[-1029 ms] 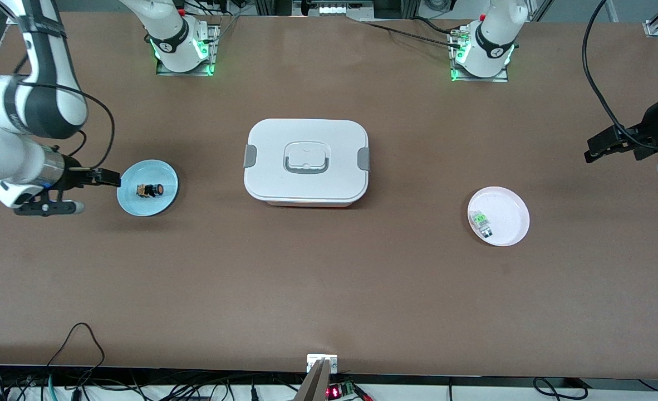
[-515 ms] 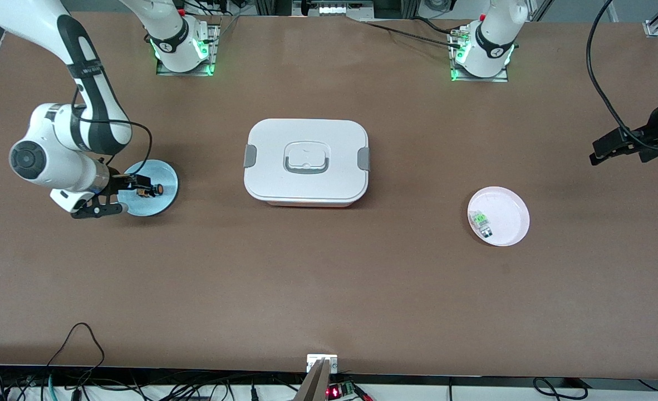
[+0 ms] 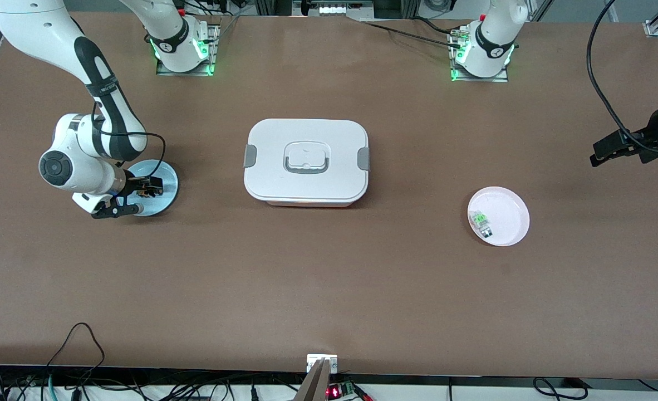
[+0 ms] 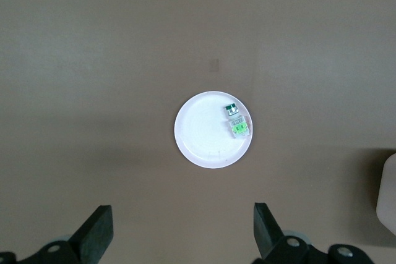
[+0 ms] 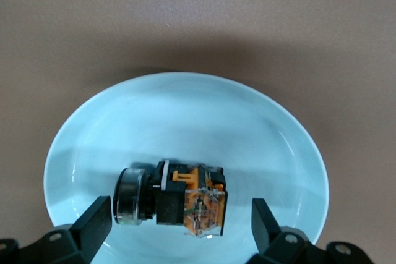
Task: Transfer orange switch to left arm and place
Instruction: 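Lower the right gripper, grasp the orange switch and lift it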
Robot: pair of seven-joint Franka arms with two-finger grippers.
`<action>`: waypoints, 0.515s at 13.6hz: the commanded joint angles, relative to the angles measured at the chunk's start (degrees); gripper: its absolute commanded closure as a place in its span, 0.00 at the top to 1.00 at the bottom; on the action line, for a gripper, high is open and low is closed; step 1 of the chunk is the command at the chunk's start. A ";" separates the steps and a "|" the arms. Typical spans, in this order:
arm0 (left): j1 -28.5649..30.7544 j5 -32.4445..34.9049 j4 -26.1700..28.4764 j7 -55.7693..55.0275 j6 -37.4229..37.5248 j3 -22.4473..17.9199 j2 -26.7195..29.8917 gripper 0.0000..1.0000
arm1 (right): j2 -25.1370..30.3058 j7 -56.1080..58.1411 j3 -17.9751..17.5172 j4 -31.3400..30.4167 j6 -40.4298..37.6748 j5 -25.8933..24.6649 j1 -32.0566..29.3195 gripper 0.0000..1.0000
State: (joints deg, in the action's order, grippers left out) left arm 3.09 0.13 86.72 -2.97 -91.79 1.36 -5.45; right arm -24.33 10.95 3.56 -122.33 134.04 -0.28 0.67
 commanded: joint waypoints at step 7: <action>-0.55 1.10 0.11 1.03 -0.41 0.22 -0.18 1.00 | -0.54 0.56 -0.75 -0.02 0.69 -0.16 -0.23 0.00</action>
State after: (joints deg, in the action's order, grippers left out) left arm 2.82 0.13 86.72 -2.97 -91.80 1.51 -5.60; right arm -24.81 10.97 3.42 -122.29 134.14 -0.28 0.70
